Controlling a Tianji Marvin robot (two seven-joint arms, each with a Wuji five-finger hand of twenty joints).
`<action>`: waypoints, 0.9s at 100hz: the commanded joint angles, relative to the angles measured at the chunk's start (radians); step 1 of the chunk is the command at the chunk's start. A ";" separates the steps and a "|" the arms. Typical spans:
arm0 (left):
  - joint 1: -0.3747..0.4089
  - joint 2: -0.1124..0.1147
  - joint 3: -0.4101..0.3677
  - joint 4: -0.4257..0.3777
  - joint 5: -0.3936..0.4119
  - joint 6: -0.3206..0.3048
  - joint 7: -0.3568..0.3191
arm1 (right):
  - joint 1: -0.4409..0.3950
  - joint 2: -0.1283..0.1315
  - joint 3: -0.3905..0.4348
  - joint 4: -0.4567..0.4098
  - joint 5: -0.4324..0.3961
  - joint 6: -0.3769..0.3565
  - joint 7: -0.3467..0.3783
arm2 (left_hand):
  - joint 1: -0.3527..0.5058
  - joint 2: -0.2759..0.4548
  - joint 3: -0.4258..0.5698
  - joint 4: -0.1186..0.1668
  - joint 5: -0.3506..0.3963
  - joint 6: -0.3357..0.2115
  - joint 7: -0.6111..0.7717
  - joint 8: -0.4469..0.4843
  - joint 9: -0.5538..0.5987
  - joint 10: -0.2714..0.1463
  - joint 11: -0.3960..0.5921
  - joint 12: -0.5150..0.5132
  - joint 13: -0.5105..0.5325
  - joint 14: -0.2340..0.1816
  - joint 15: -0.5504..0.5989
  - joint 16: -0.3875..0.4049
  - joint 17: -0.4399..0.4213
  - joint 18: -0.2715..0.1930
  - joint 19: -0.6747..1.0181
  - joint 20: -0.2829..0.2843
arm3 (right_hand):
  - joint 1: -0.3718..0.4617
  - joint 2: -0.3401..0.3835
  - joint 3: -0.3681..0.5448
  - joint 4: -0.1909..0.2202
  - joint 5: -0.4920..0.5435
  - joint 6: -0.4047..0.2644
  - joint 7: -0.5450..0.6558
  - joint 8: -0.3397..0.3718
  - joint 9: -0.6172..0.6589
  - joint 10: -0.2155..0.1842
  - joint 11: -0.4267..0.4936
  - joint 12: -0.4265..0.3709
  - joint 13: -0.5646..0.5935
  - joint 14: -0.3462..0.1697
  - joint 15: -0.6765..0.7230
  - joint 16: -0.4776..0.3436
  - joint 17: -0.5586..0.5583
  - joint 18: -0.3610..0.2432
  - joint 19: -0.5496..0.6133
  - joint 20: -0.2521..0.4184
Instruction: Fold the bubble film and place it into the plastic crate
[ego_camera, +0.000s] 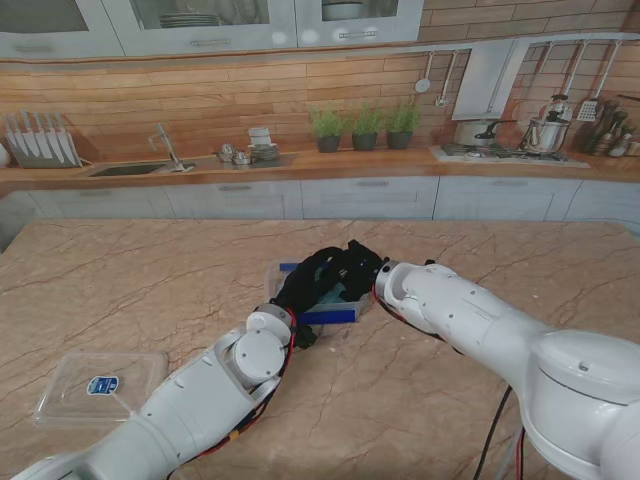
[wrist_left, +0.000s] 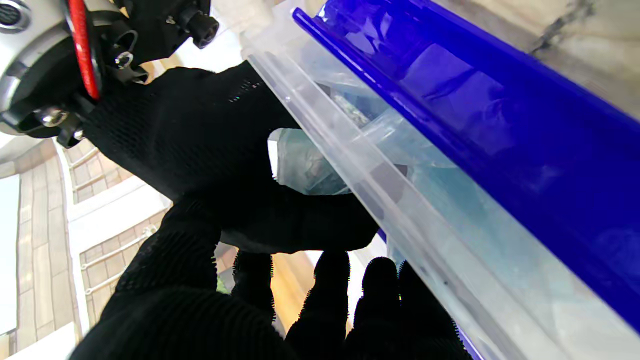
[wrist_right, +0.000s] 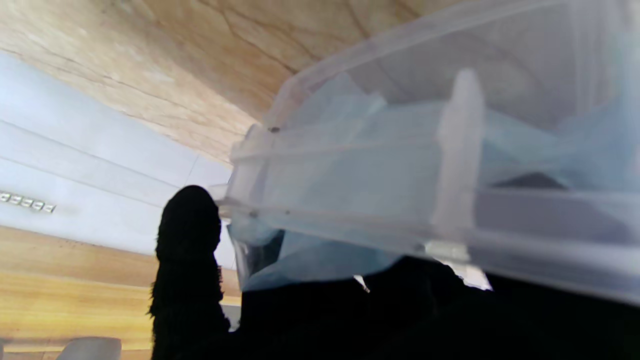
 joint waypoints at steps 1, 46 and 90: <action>0.017 -0.004 0.005 0.016 -0.005 0.016 -0.005 | -0.030 0.012 -0.008 -0.026 -0.015 -0.008 0.023 | 0.025 0.044 -0.009 0.025 0.024 0.144 0.044 -0.001 -0.035 0.006 -0.003 0.000 -0.034 0.032 -0.032 -0.018 -0.011 0.003 -0.068 -0.041 | -0.086 0.002 -0.025 0.034 -0.009 0.009 -0.033 0.042 -0.029 0.060 -0.002 0.001 -0.014 0.091 0.019 0.018 -0.052 -0.196 -0.301 -0.165; 0.024 -0.024 0.001 0.018 -0.053 0.084 0.006 | -0.064 0.119 0.127 -0.198 -0.090 0.053 0.047 | 0.029 0.049 -0.018 0.028 0.021 0.158 0.044 0.001 -0.036 0.026 0.002 0.002 -0.043 0.092 -0.060 -0.010 -0.011 0.047 -0.092 -0.048 | -0.187 0.119 -0.159 0.096 -0.185 0.017 -0.184 0.161 -0.267 0.071 -0.101 -0.036 -0.266 0.083 -0.180 -0.066 -0.278 -0.047 -0.589 -0.237; 0.030 -0.028 -0.004 0.006 -0.071 0.130 0.007 | -0.155 0.204 0.344 -0.351 -0.185 0.134 0.038 | 0.035 0.055 -0.022 0.030 0.021 0.172 0.044 0.000 -0.043 0.032 -0.007 0.000 -0.048 0.087 -0.070 -0.007 -0.016 0.052 -0.093 -0.047 | -0.183 0.267 -0.301 0.118 -0.209 0.033 -0.201 0.160 -0.287 0.081 -0.100 -0.038 -0.286 0.094 -0.202 -0.075 -0.264 -0.049 -0.618 -0.221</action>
